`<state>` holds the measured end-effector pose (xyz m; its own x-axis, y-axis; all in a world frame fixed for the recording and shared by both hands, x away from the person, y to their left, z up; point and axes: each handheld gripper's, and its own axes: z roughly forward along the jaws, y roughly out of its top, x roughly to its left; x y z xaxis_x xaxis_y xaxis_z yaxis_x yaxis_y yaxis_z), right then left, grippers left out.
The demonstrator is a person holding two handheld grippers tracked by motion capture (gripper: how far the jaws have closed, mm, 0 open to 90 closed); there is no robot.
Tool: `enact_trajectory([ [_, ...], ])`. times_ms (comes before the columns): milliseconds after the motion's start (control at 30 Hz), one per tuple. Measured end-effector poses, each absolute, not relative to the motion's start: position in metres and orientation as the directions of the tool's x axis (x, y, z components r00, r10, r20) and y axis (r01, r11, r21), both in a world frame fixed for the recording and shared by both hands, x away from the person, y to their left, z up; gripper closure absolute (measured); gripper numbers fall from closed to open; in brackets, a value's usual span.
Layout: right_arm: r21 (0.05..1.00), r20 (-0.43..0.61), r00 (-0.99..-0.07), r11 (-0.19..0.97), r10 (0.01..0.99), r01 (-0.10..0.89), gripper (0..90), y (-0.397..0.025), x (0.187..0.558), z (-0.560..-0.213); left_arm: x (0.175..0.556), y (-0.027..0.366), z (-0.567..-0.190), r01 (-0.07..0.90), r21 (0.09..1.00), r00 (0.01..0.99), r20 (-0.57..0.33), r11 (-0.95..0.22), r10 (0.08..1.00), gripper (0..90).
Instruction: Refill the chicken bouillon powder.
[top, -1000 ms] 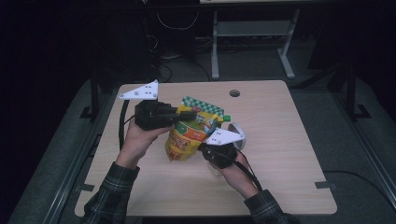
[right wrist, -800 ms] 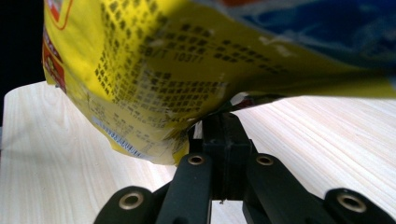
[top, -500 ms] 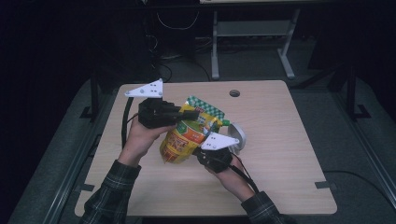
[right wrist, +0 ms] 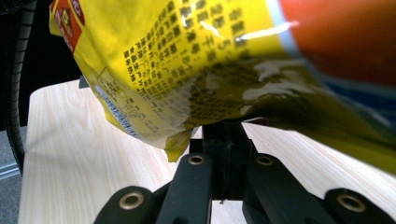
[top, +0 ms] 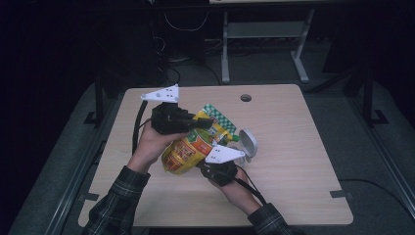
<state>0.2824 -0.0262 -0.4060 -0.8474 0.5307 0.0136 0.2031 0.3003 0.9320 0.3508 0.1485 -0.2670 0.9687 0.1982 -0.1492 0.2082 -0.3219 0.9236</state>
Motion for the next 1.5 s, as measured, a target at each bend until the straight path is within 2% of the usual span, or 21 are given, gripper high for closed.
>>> enact_trajectory([
  [933, 0.949, 0.012, -0.865, 0.267, 0.501, 0.168, 90.0, -0.009, 0.273, -0.419, 0.364, 0.119, -0.276, 0.237, 0.854, 0.970, -0.180, -0.463, 0.165, 90.0],
  [1500, 0.954, 0.005, -0.872, 0.260, 0.489, 0.152, 90.0, -0.004, 0.274, -0.419, 0.375, 0.109, -0.279, 0.258, 0.812, 0.965, -0.193, -0.523, 0.175, 90.0],
])
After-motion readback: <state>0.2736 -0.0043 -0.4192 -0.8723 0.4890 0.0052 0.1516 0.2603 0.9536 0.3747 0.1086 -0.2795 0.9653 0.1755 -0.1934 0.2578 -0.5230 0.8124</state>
